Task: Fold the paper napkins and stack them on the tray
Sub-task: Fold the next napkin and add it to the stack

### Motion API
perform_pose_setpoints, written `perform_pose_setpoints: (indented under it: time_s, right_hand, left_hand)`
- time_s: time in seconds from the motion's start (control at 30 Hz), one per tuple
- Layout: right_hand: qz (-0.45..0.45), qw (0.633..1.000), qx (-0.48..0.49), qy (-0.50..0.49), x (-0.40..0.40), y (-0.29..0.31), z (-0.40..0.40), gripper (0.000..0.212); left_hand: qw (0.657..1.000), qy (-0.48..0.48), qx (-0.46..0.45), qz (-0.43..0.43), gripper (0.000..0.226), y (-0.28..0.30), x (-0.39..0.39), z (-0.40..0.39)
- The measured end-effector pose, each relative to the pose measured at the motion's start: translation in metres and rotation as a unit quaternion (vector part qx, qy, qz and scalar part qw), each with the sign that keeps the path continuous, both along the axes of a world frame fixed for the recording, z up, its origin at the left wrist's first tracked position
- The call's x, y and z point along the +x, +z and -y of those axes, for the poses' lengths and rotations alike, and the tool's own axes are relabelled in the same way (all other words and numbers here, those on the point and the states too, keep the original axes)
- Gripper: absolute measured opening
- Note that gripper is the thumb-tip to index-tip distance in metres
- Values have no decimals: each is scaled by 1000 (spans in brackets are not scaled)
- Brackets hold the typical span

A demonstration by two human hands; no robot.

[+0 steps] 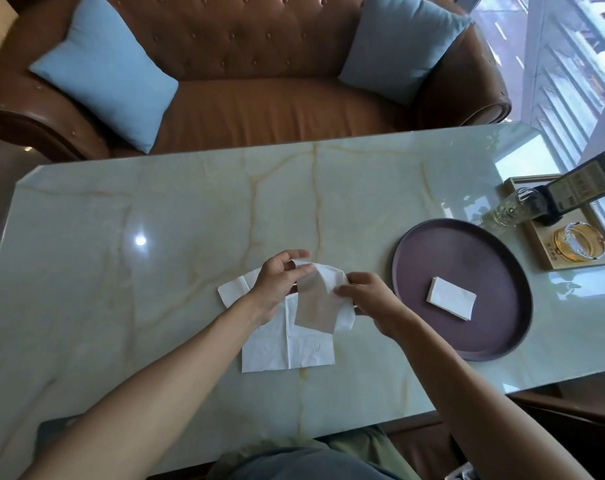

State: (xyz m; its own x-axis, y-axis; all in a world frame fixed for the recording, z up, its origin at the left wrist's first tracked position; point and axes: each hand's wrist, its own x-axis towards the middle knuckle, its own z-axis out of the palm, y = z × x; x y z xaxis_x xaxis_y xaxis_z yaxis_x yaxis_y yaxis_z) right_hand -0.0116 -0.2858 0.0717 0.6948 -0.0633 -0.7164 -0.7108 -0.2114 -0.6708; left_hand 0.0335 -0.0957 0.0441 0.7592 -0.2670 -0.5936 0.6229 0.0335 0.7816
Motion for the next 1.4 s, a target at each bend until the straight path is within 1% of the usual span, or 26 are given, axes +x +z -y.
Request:
perform_pose_setpoints:
  time_s: [0.03,0.1,0.13,0.2,0.27,0.33,0.37,0.4,0.43,0.47,0.5,0.53,0.57,0.63,0.67,0.73,0.8,0.87,0.93,0.97,1.03,1.07,1.2,1.3,1.4]
  right_hand:
    - [3,1000,-14,9,2,1,0,25]
    - [14,998,-48,30,7,4,-1,11]
    - [22,997,-66,43,9,7,-2,9]
    - [56,991,-88,79,13,10,-2,10]
    - [85,985,-84,127,17,14,1,10]
    - [99,977,-63,178,22,19,4,10]
    - [102,972,-54,206,24,23,6,11]
    - [103,966,-46,231,27,26,7,11]
    - [103,962,-38,251,30,28,8,12]
    - [100,960,-27,261,33,30,9,17]
    - [96,961,-13,261,35,33,11,23]
    - [93,962,3,256,37,35,12,28]
    - [93,963,17,253,39,38,14,29]
    - [98,965,34,240,40,43,19,31]
    - [98,968,42,226,39,44,22,31]
    - [86,976,49,193,36,40,30,27]
    - [58,985,53,152,27,26,39,24]
    - [12,992,79,101,14,10,45,30]
    - [-19,989,119,81,1,-2,45,31]
    - [-18,987,137,82,-4,-5,43,31]
    - [8,985,154,79,-7,-7,37,35]
    - [31,987,141,73,-5,-6,33,34]
    - [117,991,31,58,9,-5,23,15]
    - [157,985,-24,66,19,4,22,14]
    - [179,981,-34,66,30,12,30,13]
  left_hand:
    - [1000,-9,5,-3,32,-1,-1,-2]
    - [999,-38,23,-16,35,-1,-1,-7]
    - [997,-63,52,-16,40,-1,0,-11]
    - [980,-118,157,22,56,-1,6,-21]
    - [953,-142,248,102,70,4,17,-29]
    - [921,-185,271,208,77,18,31,-33]
    - [896,-229,275,265,80,26,38,-32]
    - [863,-282,280,313,82,35,43,-30]
    - [831,-335,283,343,82,43,48,-27]
    - [804,-382,284,356,78,51,51,-24]
    - [790,-418,277,352,71,56,54,-22]
    - [786,-441,267,340,59,60,58,-20]
    - [788,-455,257,326,44,63,60,-17]
    - [806,-458,236,291,19,65,61,-15]
    - [817,-450,229,280,13,65,61,-15]
    - [832,-427,227,273,7,65,58,-16]
    - [843,-408,230,264,6,67,56,-17]
    - [856,-393,225,249,7,69,55,-18]
    - [865,-381,218,242,10,72,54,-21]
    - [869,-375,216,240,12,73,54,-24]
    - [877,-359,212,239,14,76,57,-29]
    - [880,-352,212,240,15,77,59,-32]
    - [891,-329,202,239,15,81,63,-41]
    - [894,-317,207,240,14,84,65,-46]
    - [890,-305,231,250,9,84,69,-56]
